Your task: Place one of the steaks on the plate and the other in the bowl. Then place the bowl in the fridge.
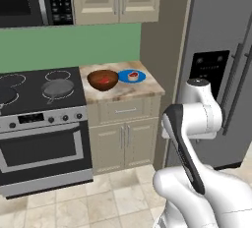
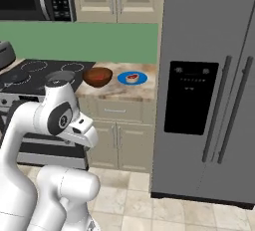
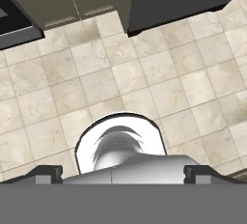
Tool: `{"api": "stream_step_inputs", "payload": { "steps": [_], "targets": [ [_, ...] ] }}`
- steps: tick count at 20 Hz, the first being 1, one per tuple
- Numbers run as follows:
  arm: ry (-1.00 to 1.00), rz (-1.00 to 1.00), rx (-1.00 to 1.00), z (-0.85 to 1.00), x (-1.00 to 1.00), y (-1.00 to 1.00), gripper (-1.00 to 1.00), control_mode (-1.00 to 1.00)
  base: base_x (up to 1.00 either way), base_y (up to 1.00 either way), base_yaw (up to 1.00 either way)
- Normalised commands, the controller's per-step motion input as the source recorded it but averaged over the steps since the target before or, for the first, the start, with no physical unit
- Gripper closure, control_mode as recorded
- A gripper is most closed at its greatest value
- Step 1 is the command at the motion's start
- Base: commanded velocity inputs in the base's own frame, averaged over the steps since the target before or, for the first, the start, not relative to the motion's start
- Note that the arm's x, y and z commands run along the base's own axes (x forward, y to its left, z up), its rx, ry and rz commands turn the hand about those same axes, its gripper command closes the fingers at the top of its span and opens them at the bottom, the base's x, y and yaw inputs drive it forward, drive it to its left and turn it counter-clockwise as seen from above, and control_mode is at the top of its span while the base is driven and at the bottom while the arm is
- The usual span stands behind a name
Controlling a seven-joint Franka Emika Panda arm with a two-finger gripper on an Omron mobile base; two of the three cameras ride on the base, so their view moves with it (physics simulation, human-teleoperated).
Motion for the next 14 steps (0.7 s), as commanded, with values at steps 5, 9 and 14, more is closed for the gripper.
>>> {"api": "stream_step_inputs", "payload": {
  "steps": [5, 9, 14],
  "targets": [
    [0.00, 0.00, 0.00, 0.00, 0.00, 0.00, -1.00, 1.00, 0.28, -0.86, 0.13],
    [0.00, 0.00, 0.00, 0.00, 0.00, 0.00, -1.00, 1.00, 0.64, -0.34, 0.04],
    [0.00, 0.00, 0.00, 0.00, 0.00, 0.00, -1.00, 1.00, 0.31, -0.09, 0.00]
  ]
}}
